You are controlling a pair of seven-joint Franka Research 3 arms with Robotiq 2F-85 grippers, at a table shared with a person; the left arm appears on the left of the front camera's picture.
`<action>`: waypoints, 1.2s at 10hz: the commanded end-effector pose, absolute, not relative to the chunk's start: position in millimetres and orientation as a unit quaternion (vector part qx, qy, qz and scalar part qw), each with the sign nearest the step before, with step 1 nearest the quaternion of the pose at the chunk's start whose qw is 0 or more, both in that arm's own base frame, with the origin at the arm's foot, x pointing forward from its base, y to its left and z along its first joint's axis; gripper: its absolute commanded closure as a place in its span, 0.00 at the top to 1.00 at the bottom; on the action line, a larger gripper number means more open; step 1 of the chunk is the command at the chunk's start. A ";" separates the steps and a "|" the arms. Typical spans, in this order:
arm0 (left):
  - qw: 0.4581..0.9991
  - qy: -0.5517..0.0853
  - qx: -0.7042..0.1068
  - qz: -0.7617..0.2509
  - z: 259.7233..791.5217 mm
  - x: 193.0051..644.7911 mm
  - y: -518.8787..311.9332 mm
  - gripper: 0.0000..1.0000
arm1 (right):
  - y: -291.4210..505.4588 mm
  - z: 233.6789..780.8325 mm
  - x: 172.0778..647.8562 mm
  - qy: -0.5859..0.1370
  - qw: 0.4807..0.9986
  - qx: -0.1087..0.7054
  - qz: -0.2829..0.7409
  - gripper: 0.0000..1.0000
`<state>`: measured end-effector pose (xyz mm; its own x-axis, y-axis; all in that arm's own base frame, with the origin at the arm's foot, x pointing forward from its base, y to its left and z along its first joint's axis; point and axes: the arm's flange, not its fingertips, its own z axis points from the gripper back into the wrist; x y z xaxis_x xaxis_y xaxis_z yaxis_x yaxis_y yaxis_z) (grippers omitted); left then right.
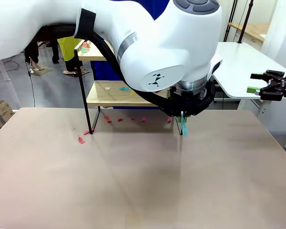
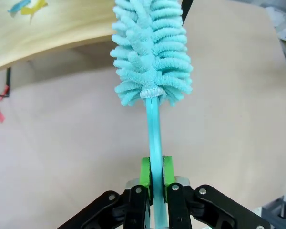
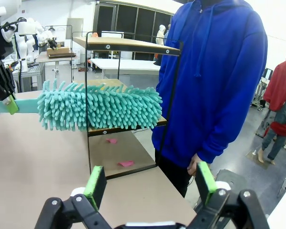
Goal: Clean the shelf.
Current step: Clean the specific section of the Shelf indicated by the human with the Duster.
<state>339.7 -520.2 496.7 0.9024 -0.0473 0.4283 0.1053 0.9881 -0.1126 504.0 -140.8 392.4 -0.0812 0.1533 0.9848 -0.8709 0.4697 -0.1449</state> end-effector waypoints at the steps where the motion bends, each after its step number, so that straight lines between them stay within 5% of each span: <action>1: 0.971 -0.225 -0.066 -0.044 500.4 332.4 -519.1 0.13 | -139.9 394.9 504.1 -0.605 0.607 0.296 0.421 1.00; 6: 0.988 -0.149 -0.026 -0.014 483.5 365.0 -448.8 0.13 | -139.9 394.9 504.1 -0.605 0.607 0.296 0.421 1.00; 12: 0.985 -0.097 0.112 0.093 469.8 356.7 -286.0 0.13 | -139.9 394.9 504.1 -0.605 0.607 0.296 0.421 1.00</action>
